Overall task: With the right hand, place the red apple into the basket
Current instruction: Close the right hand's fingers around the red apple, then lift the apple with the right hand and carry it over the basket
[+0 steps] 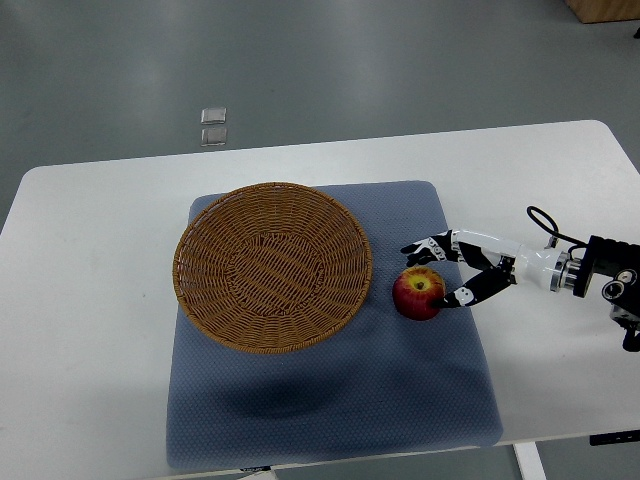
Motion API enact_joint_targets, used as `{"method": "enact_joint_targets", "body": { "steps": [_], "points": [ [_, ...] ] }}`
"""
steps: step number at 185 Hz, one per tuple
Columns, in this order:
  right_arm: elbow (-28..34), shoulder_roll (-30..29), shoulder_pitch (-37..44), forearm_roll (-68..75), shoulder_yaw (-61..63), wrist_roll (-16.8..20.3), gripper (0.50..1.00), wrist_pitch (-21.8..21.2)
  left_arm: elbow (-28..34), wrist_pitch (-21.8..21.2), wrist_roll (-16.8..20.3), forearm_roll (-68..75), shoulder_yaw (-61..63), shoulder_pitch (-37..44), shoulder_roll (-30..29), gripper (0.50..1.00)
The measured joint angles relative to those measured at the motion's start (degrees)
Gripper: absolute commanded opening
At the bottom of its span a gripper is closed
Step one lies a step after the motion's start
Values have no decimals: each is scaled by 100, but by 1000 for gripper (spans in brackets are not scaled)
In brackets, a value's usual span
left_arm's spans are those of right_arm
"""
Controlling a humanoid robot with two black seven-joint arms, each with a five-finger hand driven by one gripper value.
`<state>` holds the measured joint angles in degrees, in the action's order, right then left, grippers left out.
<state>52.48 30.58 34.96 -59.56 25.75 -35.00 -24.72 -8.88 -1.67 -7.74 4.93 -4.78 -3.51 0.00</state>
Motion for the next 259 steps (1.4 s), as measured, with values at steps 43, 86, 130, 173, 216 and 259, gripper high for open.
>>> {"method": "enact_joint_targets", "body": {
  "steps": [43, 86, 130, 173, 216, 259],
  "points": [
    [185, -7, -39, -396, -8, 0, 883, 1, 0, 0, 0, 0, 12, 0, 0, 1000],
    [228, -135, -99, -662, -14, 0, 795, 230, 0, 0, 0, 0, 9, 0, 0, 1000],
    [184, -184, -114, -797, -15, 0, 500, 546, 0, 0, 0, -1, 11, 0, 0, 1000],
    [47, -101, 86, -465, 362, 1, 500, 631, 0, 0, 0, -1, 9, 0, 0, 1000],
    [-43, -222, 729, -125, 614, 1, 500, 700, 0, 0, 0, -2, 3, 0, 0, 1000],
    [-55, -1142, 1307, -319, 480, 217, 500, 993, 0, 0, 0, -2, -13, 1, 0, 1000]
  ]
}}
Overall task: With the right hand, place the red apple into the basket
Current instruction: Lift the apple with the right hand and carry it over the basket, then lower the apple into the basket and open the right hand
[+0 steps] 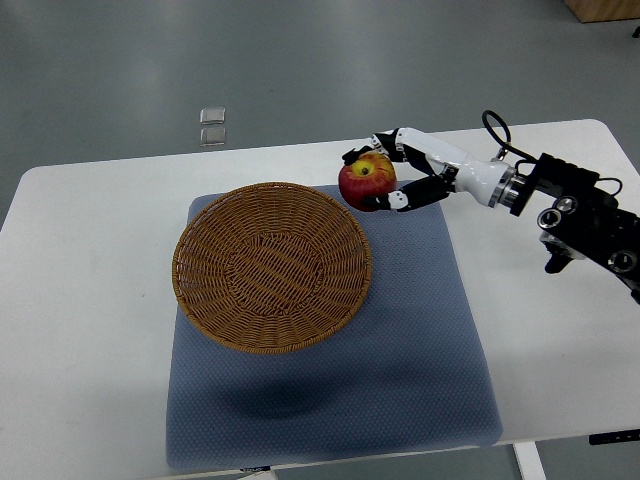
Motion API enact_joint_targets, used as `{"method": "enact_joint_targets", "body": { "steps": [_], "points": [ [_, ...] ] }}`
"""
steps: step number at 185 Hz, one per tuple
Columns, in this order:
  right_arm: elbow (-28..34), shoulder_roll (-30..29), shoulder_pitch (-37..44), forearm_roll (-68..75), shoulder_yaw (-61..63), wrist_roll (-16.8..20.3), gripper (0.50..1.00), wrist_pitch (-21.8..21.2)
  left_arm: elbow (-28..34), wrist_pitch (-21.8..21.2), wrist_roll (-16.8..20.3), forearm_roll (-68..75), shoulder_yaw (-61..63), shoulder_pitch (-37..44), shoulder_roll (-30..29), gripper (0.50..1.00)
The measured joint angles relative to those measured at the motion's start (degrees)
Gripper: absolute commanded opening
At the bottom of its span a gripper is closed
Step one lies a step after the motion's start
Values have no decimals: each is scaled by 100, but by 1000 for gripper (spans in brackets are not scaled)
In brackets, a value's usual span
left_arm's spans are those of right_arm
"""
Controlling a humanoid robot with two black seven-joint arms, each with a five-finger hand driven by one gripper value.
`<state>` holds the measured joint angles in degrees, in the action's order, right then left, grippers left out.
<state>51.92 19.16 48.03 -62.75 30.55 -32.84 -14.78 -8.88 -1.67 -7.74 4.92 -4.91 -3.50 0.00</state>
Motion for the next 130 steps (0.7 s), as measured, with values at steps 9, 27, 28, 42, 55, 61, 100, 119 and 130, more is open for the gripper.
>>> {"method": "enact_joint_targets", "body": {
  "steps": [9, 27, 28, 42, 55, 61, 100, 119, 130],
  "points": [
    [0, -224, 106, -86, -40, 117, 502, 39, 0, 0, 0, 0, -2, 1, 0, 1000],
    [-190, -858, 361, -315, -312, 297, 507, 212, 4, 0, 1, 0, -3, 5, 0, 1000],
    [-207, -890, 374, -323, -331, 304, 507, 223, 5, 0, 1, 0, -2, 5, 0, 1000],
    [-457, -1287, 540, -413, -613, 367, 515, 347, 8, 0, 1, 0, -3, 8, 0, 1000],
    [-731, -1570, 658, -479, -918, 407, 519, 448, 9, 0, 2, -1, -8, 8, 0, 1000],
    [-854, -1643, 693, -512, -1046, 417, 521, 511, 9, 0, 1, -3, -9, 9, 0, 1000],
    [-1371, -1903, 735, -801, -1472, 484, 537, 758, 9, 0, 1, -6, -11, 8, 0, 1000],
    [-1565, -1914, 735, -912, -1578, 496, 564, 817, 9, 0, 1, -6, -4, 8, 0, 1000],
    [-1605, -1915, 736, -930, -1646, 496, 609, 832, 9, 0, 1, -6, 6, 7, 0, 1000]
  ]
}}
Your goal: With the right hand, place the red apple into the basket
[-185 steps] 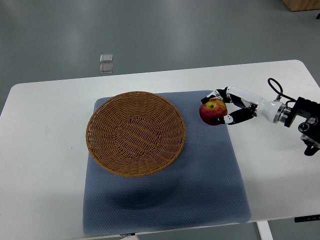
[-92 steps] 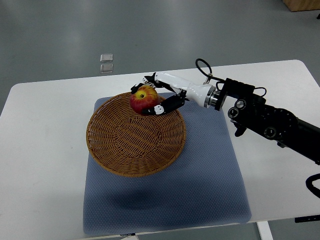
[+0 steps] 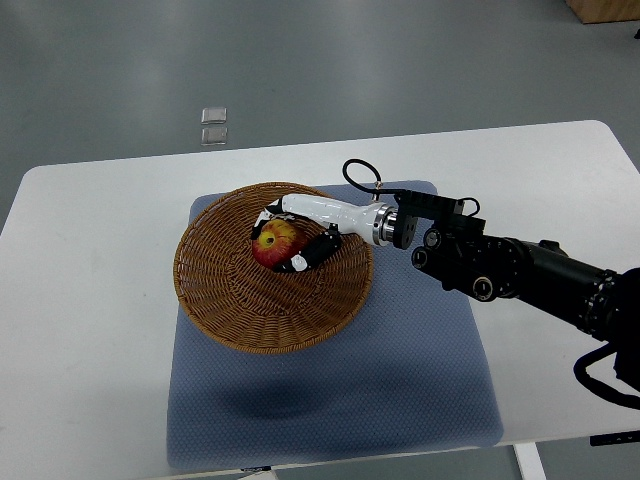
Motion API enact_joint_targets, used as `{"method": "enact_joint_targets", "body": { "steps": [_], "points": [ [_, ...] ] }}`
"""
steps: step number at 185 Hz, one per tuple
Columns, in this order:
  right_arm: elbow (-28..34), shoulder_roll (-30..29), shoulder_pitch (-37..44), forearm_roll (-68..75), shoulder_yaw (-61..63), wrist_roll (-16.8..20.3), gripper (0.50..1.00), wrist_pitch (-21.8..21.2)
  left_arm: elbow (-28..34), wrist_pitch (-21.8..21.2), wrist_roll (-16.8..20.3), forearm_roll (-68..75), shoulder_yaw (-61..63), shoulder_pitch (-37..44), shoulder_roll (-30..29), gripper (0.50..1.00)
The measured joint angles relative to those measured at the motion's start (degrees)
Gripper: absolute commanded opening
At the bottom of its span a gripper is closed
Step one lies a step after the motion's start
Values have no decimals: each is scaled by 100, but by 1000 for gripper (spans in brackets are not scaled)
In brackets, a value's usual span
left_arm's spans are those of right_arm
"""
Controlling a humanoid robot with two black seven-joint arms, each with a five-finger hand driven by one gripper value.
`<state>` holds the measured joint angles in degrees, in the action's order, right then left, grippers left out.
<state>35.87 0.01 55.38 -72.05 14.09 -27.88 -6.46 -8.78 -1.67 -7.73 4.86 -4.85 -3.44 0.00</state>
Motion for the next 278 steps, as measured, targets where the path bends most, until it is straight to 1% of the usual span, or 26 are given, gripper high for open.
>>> {"method": "enact_joint_targets", "body": {
  "steps": [11, 12, 23, 24, 29, 30, 33, 34, 35, 36, 37, 38, 39, 40, 44, 62, 63, 93, 121, 135, 159, 181, 207, 232, 259, 278],
  "points": [
    [-13, -2, 0, -3, -66, 0, 662, 3, 0, 0, 1, 0, 6, -5, 0, 1000],
    [-14, -2, 0, -3, -69, 0, 676, 3, 0, 0, 0, 0, 7, -6, 0, 1000],
    [-17, -2, 0, 9, -84, -1, 742, 5, 0, 0, 0, 2, 11, -12, 0, 1000],
    [-17, -2, 0, 12, -84, -1, 756, 5, 0, 0, 0, 2, 12, -13, 0, 1000],
    [-17, -2, 0, 31, -84, -3, 774, 5, 0, 0, 0, 3, 14, -14, 0, 1000],
    [-17, -2, 0, 35, -84, -3, 788, 5, 0, 0, 0, 4, 14, -14, 0, 1000],
    [-15, -2, 0, 46, -84, -5, 803, 3, 0, 0, 0, 4, 14, -14, 0, 1000],
    [-14, -1, 0, 49, -84, -5, 819, 1, 0, 0, 0, 5, 15, -15, 0, 1000],
    [-12, -1, 0, 53, -84, -6, 819, 0, 0, 0, 0, 5, 15, -15, 0, 1000],
    [-10, -1, 1, 57, -84, -6, 835, -2, 0, 0, 0, 5, 15, -15, 0, 1000],
    [-6, -1, 2, 63, -84, -7, 836, -6, 0, 0, 0, 5, 15, -15, 0, 1000],
    [-4, -1, 3, 66, -84, -8, 852, -8, 0, 0, 0, 5, 15, -15, 0, 1000],
    [-1, -1, 5, 69, -84, -8, 852, -10, 0, 0, 0, 6, 16, -15, 0, 1000],
    [1, -2, 6, 73, -84, -9, 864, -13, 0, 0, 0, 6, 16, -15, 0, 1000],
    [12, -2, 13, 83, -83, -11, 874, -23, 0, 0, 0, 6, 16, -16, 0, 1000],
    [75, -2, 45, 112, -39, -28, 883, -57, 0, 0, 0, 7, 15, -17, 0, 1000],
    [79, -2, 46, 113, -37, -30, 893, -59, 0, 0, 0, 7, 15, -17, 0, 1000],
    [262, -1, 113, 186, -2, -48, 893, -80, 0, 0, 0, 7, 15, -26, 0, 1000],
    [483, 51, 204, 639, 116, -51, 891, -111, -1, 0, -2, 7, 19, -41, 0, 1000],
    [545, 193, 209, 1142, 424, -27, 887, -304, -1, 0, -3, 7, 19, -47, 0, 1000],
    [523, 612, 136, 2213, 1089, 24, 883, -872, -1, 0, -3, 6, 20, -52, 0, 1000],
    [396, 1079, -161, 3337, 1400, 205, 883, -1074, -4, 0, -4, 5, 21, -52, 0, 1000],
    [240, 1544, -505, 4455, 1457, 317, 868, -1052, -9, 0, -3, 5, 21, -51, 0, 1000],
    [-76, 1766, -770, 5214, 1458, 441, 866, -902, -10, 0, -2, 5, 10, -51, 0, 1000],
    [-208, 1879, -1074, 5683, 1458, 590, 866, -690, -10, 0, 0, 3, -5, -47, 0, 1000],
    [-228, 1938, -1323, 5770, 1459, 629, 897, -526, -9, 0, 0, 3, -7, -43, 0, 1000]
  ]
}}
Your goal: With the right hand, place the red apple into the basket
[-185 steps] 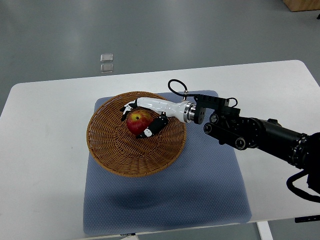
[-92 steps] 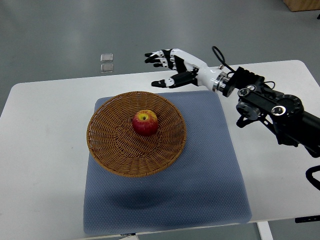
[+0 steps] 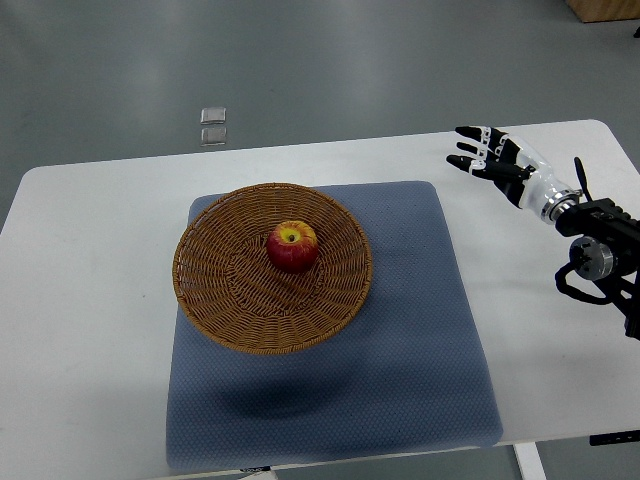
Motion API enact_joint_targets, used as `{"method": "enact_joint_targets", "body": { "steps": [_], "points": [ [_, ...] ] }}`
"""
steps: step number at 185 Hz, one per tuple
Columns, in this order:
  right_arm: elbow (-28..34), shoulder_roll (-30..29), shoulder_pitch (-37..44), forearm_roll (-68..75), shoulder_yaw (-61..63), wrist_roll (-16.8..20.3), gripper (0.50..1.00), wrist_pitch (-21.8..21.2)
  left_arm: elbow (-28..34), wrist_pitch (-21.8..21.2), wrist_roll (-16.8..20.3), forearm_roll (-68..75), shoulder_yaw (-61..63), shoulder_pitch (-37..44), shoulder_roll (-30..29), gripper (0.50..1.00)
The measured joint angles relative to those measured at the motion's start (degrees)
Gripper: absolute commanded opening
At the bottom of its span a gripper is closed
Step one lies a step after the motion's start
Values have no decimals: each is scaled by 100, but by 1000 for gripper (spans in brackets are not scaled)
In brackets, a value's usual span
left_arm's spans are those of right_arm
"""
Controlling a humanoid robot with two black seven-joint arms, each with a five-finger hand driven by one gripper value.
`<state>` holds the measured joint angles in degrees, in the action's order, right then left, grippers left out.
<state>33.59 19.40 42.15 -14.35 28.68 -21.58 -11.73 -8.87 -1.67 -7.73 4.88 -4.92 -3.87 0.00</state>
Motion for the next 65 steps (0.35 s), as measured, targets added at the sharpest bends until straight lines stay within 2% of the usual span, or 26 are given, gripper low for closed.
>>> {"method": "enact_joint_targets", "body": {
  "steps": [16, 65],
  "points": [
    [0, -3, -149, 15, 7, -46, 919, 138, 4, 0, 0, 0, 0, 1, 0, 1000],
    [31, -72, -184, -24, 39, -101, 921, 150, 7, 0, 0, -2, -1, 0, 0, 1000]
  ]
}}
